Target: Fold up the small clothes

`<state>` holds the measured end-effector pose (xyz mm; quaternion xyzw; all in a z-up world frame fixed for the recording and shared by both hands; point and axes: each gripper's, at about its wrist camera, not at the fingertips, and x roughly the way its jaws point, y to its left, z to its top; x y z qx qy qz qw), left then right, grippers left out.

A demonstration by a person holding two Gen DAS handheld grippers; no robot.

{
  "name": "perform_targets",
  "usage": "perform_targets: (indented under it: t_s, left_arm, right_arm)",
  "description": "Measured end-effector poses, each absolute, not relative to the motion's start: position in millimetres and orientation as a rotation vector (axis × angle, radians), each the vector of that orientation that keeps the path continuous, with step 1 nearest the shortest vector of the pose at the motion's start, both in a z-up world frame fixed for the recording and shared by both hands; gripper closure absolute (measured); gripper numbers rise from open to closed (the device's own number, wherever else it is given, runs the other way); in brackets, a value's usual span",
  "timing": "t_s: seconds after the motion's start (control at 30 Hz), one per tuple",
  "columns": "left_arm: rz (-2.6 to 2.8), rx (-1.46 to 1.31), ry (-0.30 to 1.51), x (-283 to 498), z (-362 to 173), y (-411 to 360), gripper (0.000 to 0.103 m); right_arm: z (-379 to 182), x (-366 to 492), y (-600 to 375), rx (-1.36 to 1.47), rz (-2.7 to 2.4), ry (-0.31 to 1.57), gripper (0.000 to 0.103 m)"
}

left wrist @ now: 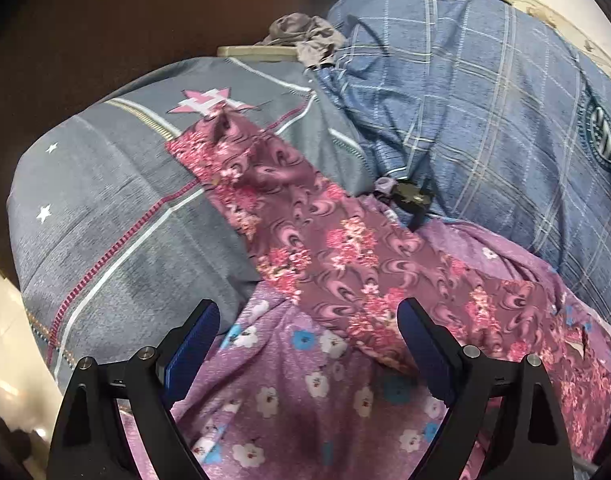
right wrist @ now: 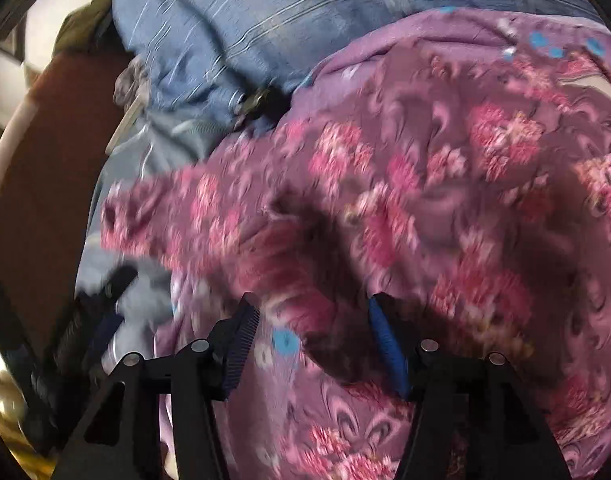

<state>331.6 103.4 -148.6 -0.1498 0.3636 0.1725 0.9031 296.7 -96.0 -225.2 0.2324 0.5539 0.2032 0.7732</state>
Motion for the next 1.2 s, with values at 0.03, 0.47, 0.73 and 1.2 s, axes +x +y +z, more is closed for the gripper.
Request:
perform_targets:
  t_s: [0.03, 0.47, 0.73, 1.2]
  left_arm:
    - [0.345, -0.305, 0.74, 331.5, -146.3, 98.4, 0.013]
    - [0.052, -0.309, 0.826, 347.1, -166.7, 36.2, 0.017]
    - [-0.054, -0.305, 0.879, 380.3, -189.3, 25.5, 0.088]
    - [-0.09, -0.302, 0.768, 371.7, -181.7, 12.8, 0.097]
  right_arm:
    - [-214.9, 289.7, -100.8, 0.473, 0.497, 1.168, 0.043]
    - [-194.9, 251.4, -315.6, 0.544, 0.06, 0.947, 0.055]
    - [-217.3, 266.6, -397.1, 0.671, -0.198, 0.842, 0.04]
    - [-232.9, 283.4, -410.0, 0.514, -0.234, 0.938, 0.094]
